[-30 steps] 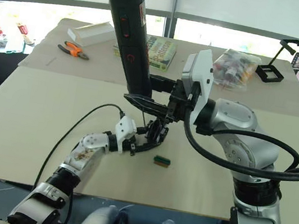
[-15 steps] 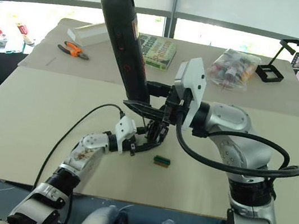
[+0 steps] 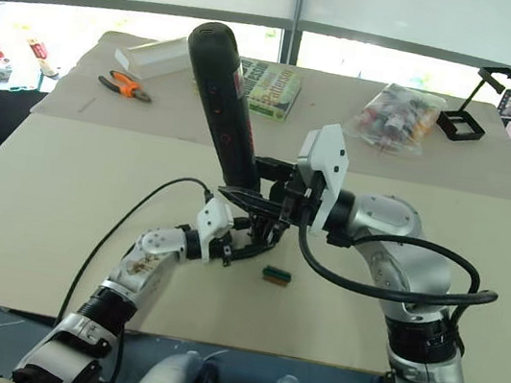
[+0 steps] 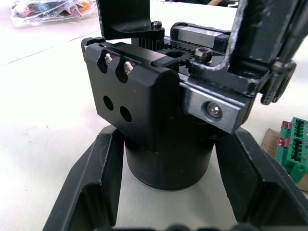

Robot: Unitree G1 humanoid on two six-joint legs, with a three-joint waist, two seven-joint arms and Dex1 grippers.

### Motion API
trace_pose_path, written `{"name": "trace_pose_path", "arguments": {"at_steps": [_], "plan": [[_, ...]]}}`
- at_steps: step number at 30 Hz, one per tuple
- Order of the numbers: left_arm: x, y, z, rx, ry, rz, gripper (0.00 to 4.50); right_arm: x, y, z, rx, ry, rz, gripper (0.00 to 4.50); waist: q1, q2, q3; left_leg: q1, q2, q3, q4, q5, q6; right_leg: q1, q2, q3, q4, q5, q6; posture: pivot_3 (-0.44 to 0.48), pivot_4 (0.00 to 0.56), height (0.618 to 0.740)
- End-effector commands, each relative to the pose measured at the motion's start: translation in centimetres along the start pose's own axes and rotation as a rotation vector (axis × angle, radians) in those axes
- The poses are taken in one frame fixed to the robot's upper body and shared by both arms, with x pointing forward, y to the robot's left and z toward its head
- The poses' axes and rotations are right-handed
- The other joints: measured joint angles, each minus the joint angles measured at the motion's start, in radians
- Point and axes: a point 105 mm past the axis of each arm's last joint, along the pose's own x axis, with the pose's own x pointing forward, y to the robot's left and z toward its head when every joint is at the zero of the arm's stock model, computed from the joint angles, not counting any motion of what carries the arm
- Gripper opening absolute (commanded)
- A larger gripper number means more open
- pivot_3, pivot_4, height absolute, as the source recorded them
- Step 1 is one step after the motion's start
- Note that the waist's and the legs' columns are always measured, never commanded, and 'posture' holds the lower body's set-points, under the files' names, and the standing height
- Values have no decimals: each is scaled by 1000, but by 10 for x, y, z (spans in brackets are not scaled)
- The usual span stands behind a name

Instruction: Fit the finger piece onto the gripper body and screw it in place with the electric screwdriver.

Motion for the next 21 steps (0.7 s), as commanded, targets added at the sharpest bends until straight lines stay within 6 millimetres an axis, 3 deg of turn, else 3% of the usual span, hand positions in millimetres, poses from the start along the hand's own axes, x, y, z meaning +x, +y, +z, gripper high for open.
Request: {"name": "trace_pose_path", "arguments": {"at_steps": [1,13,21], "plan": [[2,-13,-21,-53,75,-38,2277,-3,2,25,-86,-86,8,1907,0,0,0,0,0,0,0,0,0,0,0,0,0,0,0,0,150,740],[3,-14,-21,-58,72,-38,2277,-1,3,41,-110,-111,28,1907,0,0,0,0,0,0,0,0,0,0,0,0,0,0,0,0,150,740],[3,-16,-23,-62,73,-41,2277,-2,0,40,-114,-95,19,1907,0,0,0,0,0,0,0,0,0,0,0,0,0,0,0,0,150,740]]}}
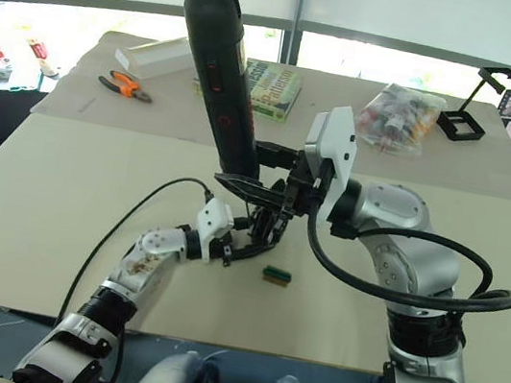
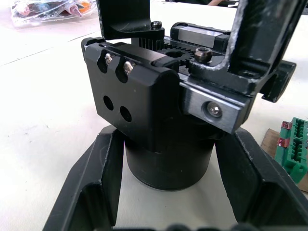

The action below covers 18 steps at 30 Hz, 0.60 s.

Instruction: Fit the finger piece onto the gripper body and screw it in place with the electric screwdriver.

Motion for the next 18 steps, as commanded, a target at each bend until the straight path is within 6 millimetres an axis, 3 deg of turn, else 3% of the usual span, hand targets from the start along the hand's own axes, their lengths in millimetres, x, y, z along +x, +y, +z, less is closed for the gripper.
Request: {"name": "trace_pose_path", "arguments": {"at_steps": [1,18], "plan": [[2,-15,-23,-59,77,-40,2277,-1,1,21,-73,-47,6,1907,0,0,0,0,0,0,0,0,0,0,0,0,0,0,0,0,150,740],[1,-13,-24,-60,79,-35,2277,-1,1,11,-55,-29,-5,1907,0,0,0,0,0,0,0,0,0,0,0,0,0,0,0,0,150,740]]}}
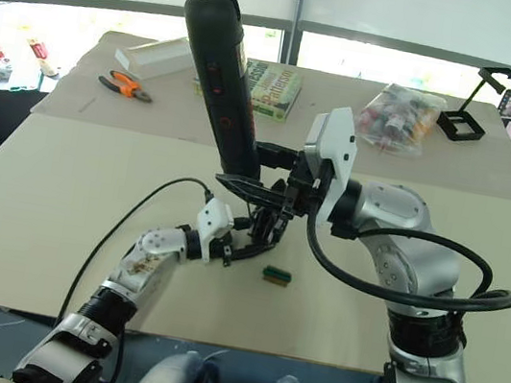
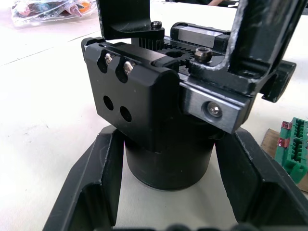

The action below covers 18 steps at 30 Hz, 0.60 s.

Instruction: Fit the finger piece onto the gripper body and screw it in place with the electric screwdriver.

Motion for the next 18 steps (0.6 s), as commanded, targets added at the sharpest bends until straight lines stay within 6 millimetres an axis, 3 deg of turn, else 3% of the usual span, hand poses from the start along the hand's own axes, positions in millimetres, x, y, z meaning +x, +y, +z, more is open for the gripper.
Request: {"name": "trace_pose_path", "arguments": {"at_steps": [1,18], "plan": [[1,-13,-24,-60,80,-35,2277,-1,1,14,-49,-45,4,1907,0,0,0,0,0,0,0,0,0,0,0,0,0,0,0,0,150,740],[0,-14,-24,-63,78,-34,2277,-1,1,6,-43,-24,-7,1907,0,0,0,0,0,0,0,0,0,0,0,0,0,0,0,0,150,740]]}}
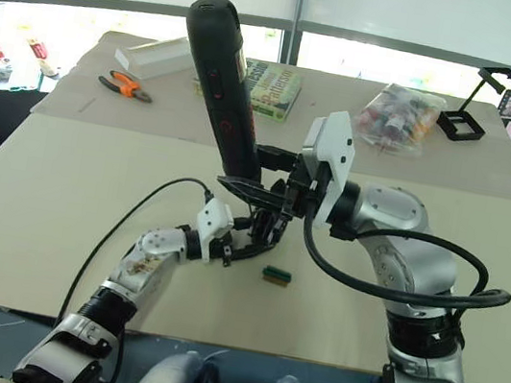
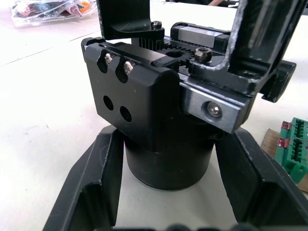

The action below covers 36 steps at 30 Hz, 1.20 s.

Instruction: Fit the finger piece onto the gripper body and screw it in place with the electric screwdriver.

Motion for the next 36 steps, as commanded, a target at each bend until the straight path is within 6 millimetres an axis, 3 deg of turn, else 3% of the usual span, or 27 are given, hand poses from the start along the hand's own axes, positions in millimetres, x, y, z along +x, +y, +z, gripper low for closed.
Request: {"name": "trace_pose_path", "arguments": {"at_steps": [1,36], "plan": [[1,-14,-24,-62,78,-36,2277,-1,2,11,-51,-38,4,1907,0,0,0,0,0,0,0,0,0,0,0,0,0,0,0,0,150,740],[0,-16,-25,-73,80,-34,2277,4,7,8,-17,-46,14,1907,-1,0,0,0,0,0,0,0,0,0,0,0,0,0,0,0,150,740]]}}
